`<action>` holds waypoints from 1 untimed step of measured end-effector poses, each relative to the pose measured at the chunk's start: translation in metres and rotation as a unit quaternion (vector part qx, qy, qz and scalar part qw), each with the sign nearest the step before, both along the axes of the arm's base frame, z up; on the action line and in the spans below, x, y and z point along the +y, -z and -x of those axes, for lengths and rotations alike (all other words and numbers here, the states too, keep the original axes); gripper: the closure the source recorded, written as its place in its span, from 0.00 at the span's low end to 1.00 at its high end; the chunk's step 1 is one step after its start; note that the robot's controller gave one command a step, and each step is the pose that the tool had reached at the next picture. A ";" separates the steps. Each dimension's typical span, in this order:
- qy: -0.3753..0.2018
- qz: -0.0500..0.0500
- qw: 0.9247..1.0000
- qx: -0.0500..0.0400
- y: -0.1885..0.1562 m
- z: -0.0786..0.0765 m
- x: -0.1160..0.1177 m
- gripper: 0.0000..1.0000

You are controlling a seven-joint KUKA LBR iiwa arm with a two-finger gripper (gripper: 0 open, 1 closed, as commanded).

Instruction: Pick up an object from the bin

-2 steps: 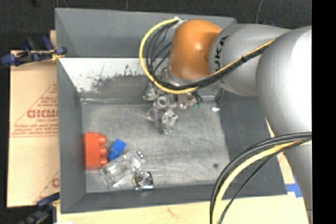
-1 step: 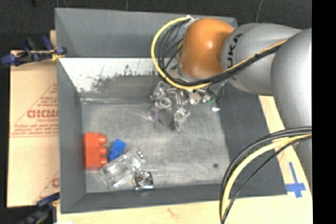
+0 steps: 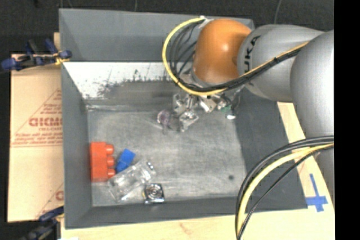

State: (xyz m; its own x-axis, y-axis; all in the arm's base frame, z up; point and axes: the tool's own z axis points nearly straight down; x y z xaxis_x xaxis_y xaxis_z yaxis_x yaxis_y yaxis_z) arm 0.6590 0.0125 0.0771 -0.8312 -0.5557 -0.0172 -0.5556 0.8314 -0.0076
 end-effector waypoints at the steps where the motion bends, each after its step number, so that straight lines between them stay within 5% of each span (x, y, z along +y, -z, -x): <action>1: -0.026 0.002 1.000 0.002 -0.133 0.021 0.012 1.00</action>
Offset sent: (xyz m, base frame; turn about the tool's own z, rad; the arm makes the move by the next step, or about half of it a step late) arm -0.0233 0.0133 0.1258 -0.0557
